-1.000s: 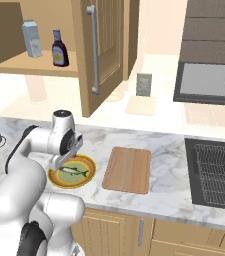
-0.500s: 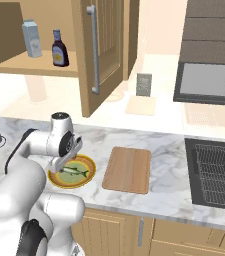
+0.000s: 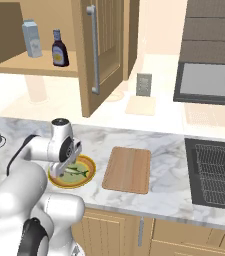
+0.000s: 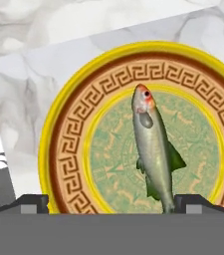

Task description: Pick the fish from the plate and place it on the cutting board. Then pick the condiment bottle from the cabinet and place it next to the cutting board.

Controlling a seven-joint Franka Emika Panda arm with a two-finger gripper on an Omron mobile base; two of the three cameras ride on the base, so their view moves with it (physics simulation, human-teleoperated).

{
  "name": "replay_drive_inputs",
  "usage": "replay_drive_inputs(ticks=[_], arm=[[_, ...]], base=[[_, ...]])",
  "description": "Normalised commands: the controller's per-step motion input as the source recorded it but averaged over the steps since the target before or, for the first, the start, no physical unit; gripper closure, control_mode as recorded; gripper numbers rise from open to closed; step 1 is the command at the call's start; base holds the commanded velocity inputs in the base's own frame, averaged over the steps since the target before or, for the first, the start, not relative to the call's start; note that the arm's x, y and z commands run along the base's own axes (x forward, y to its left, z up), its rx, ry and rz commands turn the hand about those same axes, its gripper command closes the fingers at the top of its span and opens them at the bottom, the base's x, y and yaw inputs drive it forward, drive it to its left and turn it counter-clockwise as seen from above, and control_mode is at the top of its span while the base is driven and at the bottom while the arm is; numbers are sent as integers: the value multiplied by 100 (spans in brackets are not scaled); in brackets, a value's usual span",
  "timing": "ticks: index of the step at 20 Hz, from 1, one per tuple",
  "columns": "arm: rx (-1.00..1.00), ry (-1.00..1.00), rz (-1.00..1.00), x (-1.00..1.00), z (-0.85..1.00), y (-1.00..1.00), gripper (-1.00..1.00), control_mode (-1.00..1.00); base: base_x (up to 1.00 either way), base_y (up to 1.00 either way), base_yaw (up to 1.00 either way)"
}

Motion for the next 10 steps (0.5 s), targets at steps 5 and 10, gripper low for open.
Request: replay_drive_inputs(ticks=[5, 10], arm=[[0, 0, 0, 12, -24, 4, -100, -100], [0, 0, 0, 26, -17, 2, -100, -100]], base=[[0, 0, 0], [0, 0, 0]])
